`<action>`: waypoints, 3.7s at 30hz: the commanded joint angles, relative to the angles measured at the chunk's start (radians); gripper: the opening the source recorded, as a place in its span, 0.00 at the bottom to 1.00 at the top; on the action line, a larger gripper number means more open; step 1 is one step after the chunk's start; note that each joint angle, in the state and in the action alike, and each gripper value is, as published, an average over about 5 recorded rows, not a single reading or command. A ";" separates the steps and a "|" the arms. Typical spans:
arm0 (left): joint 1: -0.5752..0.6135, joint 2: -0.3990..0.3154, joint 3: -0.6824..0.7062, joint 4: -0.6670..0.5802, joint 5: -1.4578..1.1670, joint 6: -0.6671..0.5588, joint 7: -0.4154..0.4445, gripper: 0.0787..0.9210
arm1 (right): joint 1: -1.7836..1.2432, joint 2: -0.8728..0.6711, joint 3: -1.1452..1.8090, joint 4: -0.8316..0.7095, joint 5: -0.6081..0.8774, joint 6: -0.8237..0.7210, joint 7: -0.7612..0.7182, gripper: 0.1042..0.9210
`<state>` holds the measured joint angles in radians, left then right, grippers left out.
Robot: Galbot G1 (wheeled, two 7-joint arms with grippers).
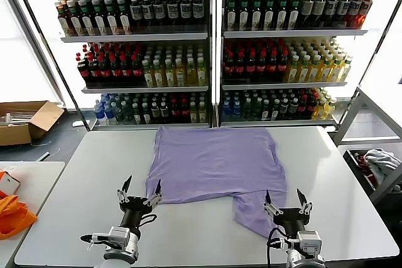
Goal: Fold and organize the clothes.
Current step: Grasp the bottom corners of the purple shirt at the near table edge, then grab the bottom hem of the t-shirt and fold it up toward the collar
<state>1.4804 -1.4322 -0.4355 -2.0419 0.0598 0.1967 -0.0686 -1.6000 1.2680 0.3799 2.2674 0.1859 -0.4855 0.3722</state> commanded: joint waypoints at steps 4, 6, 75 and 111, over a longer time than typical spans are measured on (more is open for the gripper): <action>-0.010 0.014 0.024 0.039 0.010 0.133 0.003 0.88 | -0.022 -0.017 -0.012 -0.008 0.102 -0.027 0.068 0.88; -0.008 0.021 0.030 0.039 0.019 0.163 0.012 0.88 | -0.033 -0.015 -0.014 -0.007 0.108 -0.027 0.080 0.88; -0.035 0.045 0.047 0.047 -0.180 0.287 0.011 0.02 | -0.056 0.046 -0.070 -0.060 0.001 0.080 0.062 0.02; -0.397 0.086 0.070 0.274 -0.269 0.153 -0.015 0.01 | 0.468 0.028 -0.038 -0.337 -0.011 0.095 -0.010 0.02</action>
<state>1.2333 -1.3656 -0.3827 -1.8826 -0.1742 0.3574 -0.0798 -1.2846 1.3082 0.3433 2.0566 0.1664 -0.3948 0.3708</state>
